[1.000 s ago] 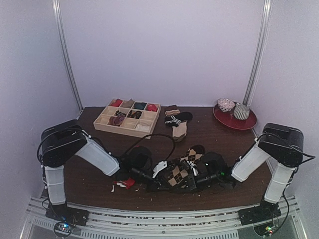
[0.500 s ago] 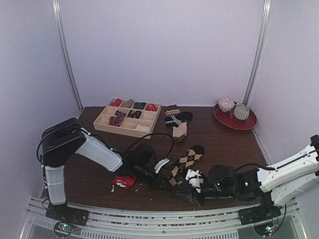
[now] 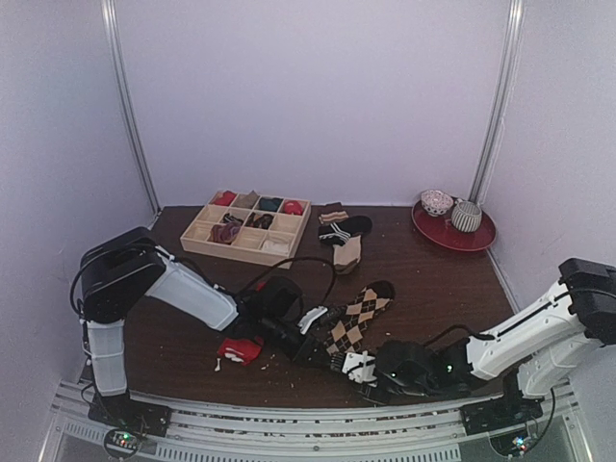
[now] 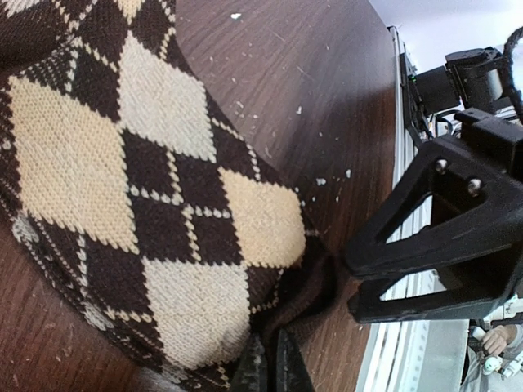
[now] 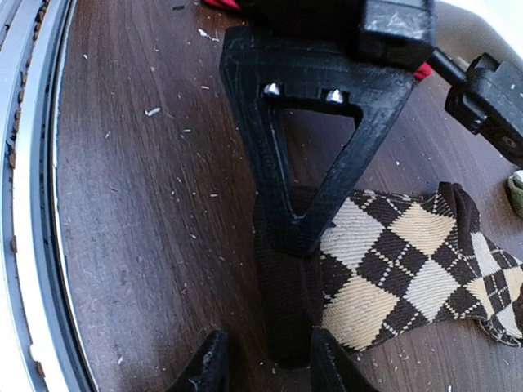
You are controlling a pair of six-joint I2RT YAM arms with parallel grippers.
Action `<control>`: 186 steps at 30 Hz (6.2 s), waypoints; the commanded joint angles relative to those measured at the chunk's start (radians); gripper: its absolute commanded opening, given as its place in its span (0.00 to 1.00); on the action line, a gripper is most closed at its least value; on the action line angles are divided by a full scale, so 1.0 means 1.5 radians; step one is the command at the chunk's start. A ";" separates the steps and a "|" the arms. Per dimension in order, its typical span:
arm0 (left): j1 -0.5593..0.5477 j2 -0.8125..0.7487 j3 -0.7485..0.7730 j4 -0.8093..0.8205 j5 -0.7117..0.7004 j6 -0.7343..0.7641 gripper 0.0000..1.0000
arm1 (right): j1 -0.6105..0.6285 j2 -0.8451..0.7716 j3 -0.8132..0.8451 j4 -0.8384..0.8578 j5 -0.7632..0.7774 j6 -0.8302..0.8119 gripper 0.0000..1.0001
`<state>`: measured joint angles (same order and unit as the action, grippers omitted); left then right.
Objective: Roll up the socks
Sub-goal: Roll a pair of socks at the center of the board.
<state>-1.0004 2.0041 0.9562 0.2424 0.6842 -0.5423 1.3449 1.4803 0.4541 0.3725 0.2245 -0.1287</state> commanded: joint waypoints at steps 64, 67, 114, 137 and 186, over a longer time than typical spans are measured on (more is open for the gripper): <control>-0.074 -0.074 -0.184 0.127 -0.110 0.337 0.54 | -0.302 0.290 -0.031 0.130 -0.670 0.655 0.00; -0.074 -0.161 -0.233 0.182 -0.144 0.336 0.56 | -0.303 0.289 -0.028 0.120 -0.670 0.647 0.00; -0.035 -0.012 -0.070 -0.224 -0.081 0.105 0.00 | -0.133 -0.187 -0.073 0.023 -0.211 0.143 0.42; -0.034 0.015 -0.056 -0.233 -0.080 0.114 0.00 | 0.002 0.037 0.007 0.129 -0.051 -0.069 0.43; -0.050 -0.183 -0.203 0.189 -0.095 0.391 0.59 | -0.226 0.298 0.043 0.001 -0.655 0.401 0.02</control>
<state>-1.0565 1.6791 0.6193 0.4694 0.4553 -0.0227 1.0203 1.8202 0.5541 0.6613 -0.7086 0.4583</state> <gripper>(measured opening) 0.604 0.078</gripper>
